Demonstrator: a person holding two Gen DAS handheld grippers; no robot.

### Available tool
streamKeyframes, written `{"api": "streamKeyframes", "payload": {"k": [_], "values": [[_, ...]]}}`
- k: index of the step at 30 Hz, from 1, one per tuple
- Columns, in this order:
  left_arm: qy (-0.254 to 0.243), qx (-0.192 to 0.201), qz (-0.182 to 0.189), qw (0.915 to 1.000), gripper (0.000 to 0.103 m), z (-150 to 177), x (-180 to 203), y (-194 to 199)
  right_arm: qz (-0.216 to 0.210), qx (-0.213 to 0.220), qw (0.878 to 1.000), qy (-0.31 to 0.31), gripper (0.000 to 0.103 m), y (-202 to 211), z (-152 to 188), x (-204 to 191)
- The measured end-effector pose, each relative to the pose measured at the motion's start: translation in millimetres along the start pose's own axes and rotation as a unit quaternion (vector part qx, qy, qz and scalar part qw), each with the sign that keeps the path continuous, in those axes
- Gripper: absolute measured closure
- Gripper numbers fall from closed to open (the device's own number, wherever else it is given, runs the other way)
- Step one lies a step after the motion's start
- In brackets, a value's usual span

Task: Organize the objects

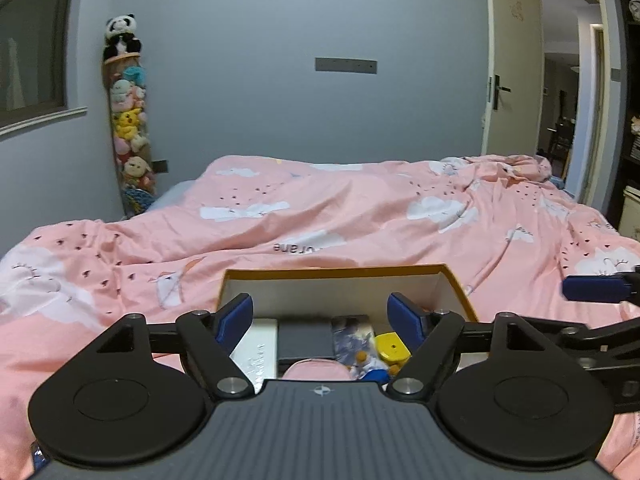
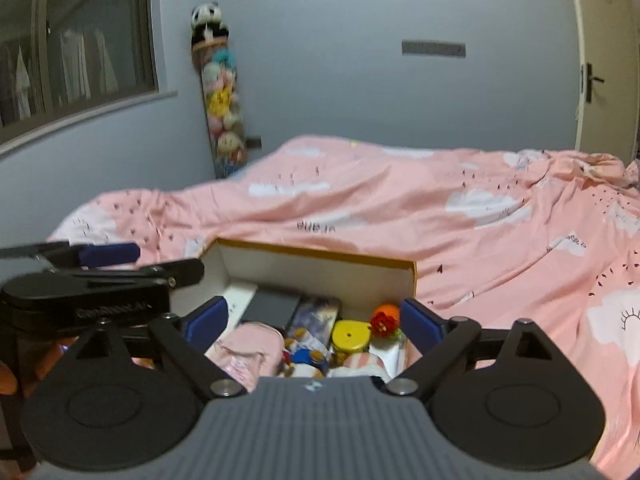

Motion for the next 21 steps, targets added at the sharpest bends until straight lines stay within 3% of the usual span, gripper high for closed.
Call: {"api": "streamKeyframes", "payload": {"k": [10,21], "values": [[0.018,0.007,-0.028,0.9994,0.014,31.2,-4.1,20.1,0.061,0.061,0.996,0.002,0.002,23.1,31.4,-17.2],[0.017,-0.025,-0.051,0.9982,0.014,70.8,-0.1,13.6,0.065,0.040,0.997,-0.027,0.001,1.2,58.1,-9.7]]}}
Point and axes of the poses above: each gripper's, at about its wrist camera, not at the fingertips, and y roughly against the way its jaws point, x to its right, z to its underside, the point moved 1 cm from there along -y, roughly the way its jaws point, and after that the axes turned 3 degrees about -y, right-handed, at the moved point
